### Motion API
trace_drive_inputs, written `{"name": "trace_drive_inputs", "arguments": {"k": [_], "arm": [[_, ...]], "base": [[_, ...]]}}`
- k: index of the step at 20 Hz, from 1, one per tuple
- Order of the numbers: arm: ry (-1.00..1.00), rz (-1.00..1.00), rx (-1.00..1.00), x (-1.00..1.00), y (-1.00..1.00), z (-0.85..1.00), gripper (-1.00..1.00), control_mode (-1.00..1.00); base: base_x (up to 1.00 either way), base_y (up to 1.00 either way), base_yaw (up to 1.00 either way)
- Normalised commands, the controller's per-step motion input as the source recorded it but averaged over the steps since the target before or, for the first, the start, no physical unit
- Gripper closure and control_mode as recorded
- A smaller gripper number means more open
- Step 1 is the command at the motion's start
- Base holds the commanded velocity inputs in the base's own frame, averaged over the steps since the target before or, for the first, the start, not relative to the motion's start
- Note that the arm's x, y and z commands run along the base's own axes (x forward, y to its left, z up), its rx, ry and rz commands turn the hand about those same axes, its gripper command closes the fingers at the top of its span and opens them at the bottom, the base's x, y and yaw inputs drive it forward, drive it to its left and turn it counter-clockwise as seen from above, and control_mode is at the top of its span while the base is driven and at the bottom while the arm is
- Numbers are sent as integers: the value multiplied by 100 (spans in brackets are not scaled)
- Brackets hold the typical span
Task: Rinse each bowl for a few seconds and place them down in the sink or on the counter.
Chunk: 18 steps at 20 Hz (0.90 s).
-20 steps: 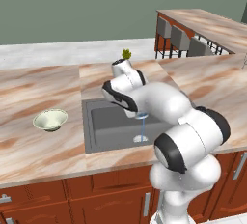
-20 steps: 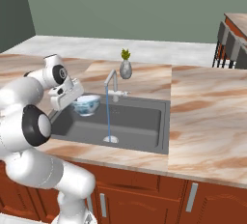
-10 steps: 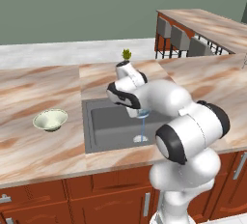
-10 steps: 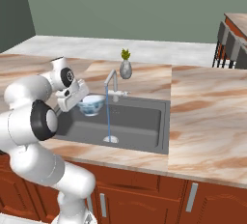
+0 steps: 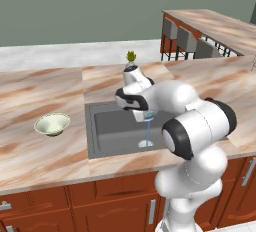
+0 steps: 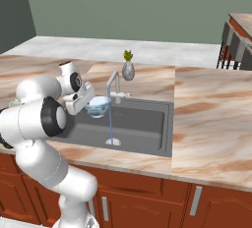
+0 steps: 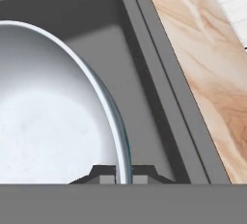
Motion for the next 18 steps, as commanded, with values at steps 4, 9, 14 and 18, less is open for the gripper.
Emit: {"name": "trace_drive_inputs", "arguments": {"k": [4, 9, 14, 18], "arm": [[-4, -6, 0, 34, 0, -17, 100, -100], [-5, -6, 0, 34, 0, -16, 100, -100], [-7, -6, 0, 9, 4, -8, 100, -100], [-8, -4, 0, -23, 20, -1, 100, -100]], "base": [[0, 0, 0], [0, 0, 0], [0, 0, 0], [0, 0, 0]]}}
